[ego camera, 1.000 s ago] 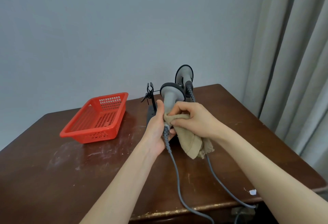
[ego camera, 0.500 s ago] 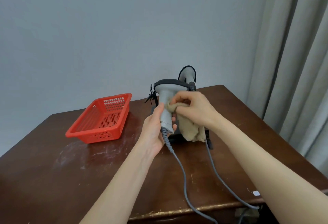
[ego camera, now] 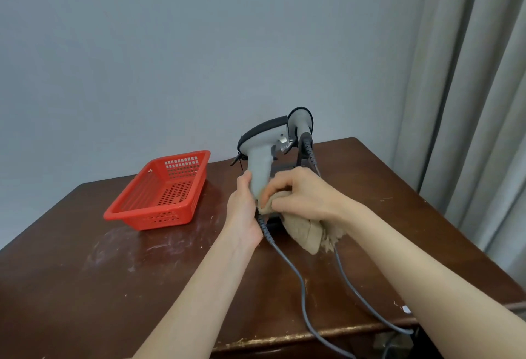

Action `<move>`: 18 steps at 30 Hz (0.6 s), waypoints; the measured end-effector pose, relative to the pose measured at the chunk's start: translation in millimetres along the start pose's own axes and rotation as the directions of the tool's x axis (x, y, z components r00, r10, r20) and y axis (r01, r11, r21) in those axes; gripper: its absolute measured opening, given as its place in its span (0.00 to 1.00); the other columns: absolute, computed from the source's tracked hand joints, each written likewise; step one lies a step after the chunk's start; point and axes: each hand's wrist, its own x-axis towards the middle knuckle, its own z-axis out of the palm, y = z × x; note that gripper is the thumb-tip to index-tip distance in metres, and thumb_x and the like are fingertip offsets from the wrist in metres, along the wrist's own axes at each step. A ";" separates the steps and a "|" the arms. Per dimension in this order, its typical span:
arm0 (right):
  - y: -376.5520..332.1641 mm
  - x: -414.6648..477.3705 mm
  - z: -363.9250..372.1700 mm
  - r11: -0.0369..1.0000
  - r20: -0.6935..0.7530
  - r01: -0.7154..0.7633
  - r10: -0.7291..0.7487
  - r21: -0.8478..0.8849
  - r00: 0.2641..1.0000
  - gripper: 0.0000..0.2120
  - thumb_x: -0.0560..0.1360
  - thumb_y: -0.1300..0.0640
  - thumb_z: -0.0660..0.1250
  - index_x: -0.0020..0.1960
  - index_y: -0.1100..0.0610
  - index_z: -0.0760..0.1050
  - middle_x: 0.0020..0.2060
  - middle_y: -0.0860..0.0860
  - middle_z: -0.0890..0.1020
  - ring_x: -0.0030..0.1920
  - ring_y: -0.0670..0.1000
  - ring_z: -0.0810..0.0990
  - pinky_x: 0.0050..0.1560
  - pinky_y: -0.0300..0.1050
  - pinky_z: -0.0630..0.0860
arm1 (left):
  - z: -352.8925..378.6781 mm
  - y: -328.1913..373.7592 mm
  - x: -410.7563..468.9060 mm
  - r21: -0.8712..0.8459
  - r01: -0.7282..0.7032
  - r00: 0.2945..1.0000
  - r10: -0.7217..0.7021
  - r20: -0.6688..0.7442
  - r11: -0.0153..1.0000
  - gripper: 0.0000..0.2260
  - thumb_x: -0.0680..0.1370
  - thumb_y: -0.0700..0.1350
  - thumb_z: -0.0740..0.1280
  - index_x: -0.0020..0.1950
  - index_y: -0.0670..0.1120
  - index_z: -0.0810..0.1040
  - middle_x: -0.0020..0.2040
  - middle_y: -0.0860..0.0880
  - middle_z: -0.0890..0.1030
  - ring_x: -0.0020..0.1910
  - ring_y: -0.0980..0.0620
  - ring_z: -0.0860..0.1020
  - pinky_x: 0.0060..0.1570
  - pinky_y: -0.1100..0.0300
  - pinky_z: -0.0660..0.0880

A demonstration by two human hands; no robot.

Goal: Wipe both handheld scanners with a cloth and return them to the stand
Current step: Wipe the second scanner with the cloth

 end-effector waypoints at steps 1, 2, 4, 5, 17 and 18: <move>2.4 -2.0 -0.3 0.999 0.011 -0.040 0.040 0.013 0.999 0.08 0.65 0.59 0.71 0.34 0.46 0.82 0.36 0.42 0.82 0.41 0.40 0.79 0.48 0.36 0.75 | -0.4 0.9 0.2 0.011 -0.011 1.000 0.011 -0.012 1.000 0.15 0.80 0.52 0.60 0.44 0.42 0.79 0.34 0.46 0.83 0.35 0.48 0.80 0.39 0.54 0.75; 5.6 -2.2 -2.3 0.997 -0.036 -0.078 0.079 0.019 0.996 0.06 0.64 0.58 0.72 0.33 0.47 0.82 0.35 0.42 0.83 0.41 0.41 0.80 0.49 0.39 0.77 | -0.8 1.4 0.8 0.003 -0.012 1.000 0.013 -0.019 1.000 0.15 0.80 0.51 0.60 0.45 0.41 0.78 0.34 0.45 0.83 0.34 0.48 0.79 0.37 0.55 0.75; 13.0 1.0 -8.7 0.992 -0.257 -0.129 0.123 -0.006 0.959 0.03 0.65 0.55 0.71 0.35 0.48 0.82 0.36 0.43 0.84 0.42 0.44 0.80 0.47 0.43 0.79 | -2.0 2.2 0.0 -0.049 0.012 1.000 -0.013 -0.027 0.999 0.14 0.80 0.50 0.60 0.50 0.40 0.76 0.33 0.45 0.82 0.31 0.50 0.78 0.29 0.60 0.75; 15.9 3.2 -12.3 0.991 -0.375 -0.132 0.130 0.020 0.918 0.03 0.67 0.55 0.70 0.37 0.48 0.82 0.37 0.44 0.84 0.42 0.45 0.80 0.44 0.42 0.78 | -3.0 2.1 -0.1 -0.071 0.026 0.999 -0.028 -0.027 0.997 0.14 0.80 0.50 0.60 0.52 0.40 0.75 0.33 0.45 0.82 0.29 0.51 0.77 0.26 0.62 0.74; 15.8 8.2 -12.3 0.997 -0.362 -0.002 0.028 0.073 0.932 0.11 0.69 0.62 0.68 0.35 0.47 0.79 0.35 0.37 0.81 0.40 0.36 0.77 0.40 0.27 0.70 | 1.5 -0.7 -6.0 -0.182 0.104 0.994 -0.107 -0.008 0.978 0.13 0.80 0.49 0.60 0.54 0.39 0.74 0.37 0.43 0.78 0.30 0.51 0.74 0.22 0.65 0.71; 14.2 6.8 -10.9 0.995 -0.368 0.023 0.016 0.100 0.930 0.09 0.69 0.62 0.69 0.36 0.48 0.80 0.36 0.38 0.82 0.41 0.37 0.78 0.41 0.26 0.70 | 2.7 0.1 -6.1 -0.176 0.104 0.994 -0.109 -0.019 0.979 0.13 0.80 0.49 0.61 0.54 0.40 0.74 0.38 0.43 0.78 0.31 0.51 0.75 0.22 0.65 0.72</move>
